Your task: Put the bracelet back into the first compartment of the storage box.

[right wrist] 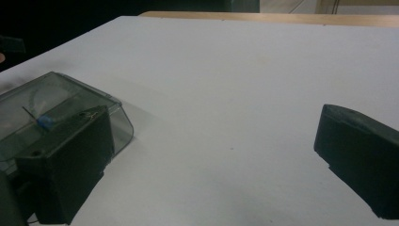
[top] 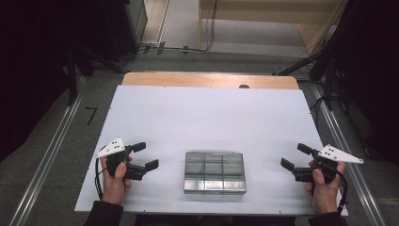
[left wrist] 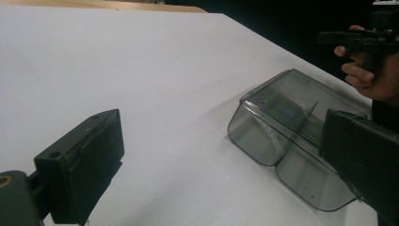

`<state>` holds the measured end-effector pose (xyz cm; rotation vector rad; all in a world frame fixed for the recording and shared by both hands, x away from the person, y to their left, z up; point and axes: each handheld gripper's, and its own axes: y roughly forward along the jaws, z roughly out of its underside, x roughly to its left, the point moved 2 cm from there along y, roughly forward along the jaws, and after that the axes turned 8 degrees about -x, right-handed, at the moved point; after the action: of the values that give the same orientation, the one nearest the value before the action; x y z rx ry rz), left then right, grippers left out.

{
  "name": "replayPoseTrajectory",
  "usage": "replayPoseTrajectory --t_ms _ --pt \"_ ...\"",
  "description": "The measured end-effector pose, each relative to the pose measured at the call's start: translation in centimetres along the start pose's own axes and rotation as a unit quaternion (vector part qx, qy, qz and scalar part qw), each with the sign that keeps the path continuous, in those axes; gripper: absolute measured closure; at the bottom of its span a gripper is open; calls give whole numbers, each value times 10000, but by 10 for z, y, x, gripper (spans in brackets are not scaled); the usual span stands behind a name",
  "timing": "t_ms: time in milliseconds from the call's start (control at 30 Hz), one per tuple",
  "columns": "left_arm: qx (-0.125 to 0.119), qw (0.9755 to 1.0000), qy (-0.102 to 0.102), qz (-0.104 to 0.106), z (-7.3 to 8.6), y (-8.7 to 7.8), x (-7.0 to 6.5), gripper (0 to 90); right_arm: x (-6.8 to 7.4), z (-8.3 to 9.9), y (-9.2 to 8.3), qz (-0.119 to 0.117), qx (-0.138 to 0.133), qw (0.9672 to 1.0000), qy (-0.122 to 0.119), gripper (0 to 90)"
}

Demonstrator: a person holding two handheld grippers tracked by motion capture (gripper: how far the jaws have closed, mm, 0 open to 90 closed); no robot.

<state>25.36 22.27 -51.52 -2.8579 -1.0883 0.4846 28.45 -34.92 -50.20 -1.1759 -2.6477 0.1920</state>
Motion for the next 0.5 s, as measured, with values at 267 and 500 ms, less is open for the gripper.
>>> replayPoseTrajectory --t_ms 267,500 --pt "-20 9998 43 -207 3 -11 11 0 -16 5 -10 239 -32 9997 12 0" --pt "-90 9994 46 -346 5 -21 19 0 -25 9 -15 339 -43 9994 96 0"
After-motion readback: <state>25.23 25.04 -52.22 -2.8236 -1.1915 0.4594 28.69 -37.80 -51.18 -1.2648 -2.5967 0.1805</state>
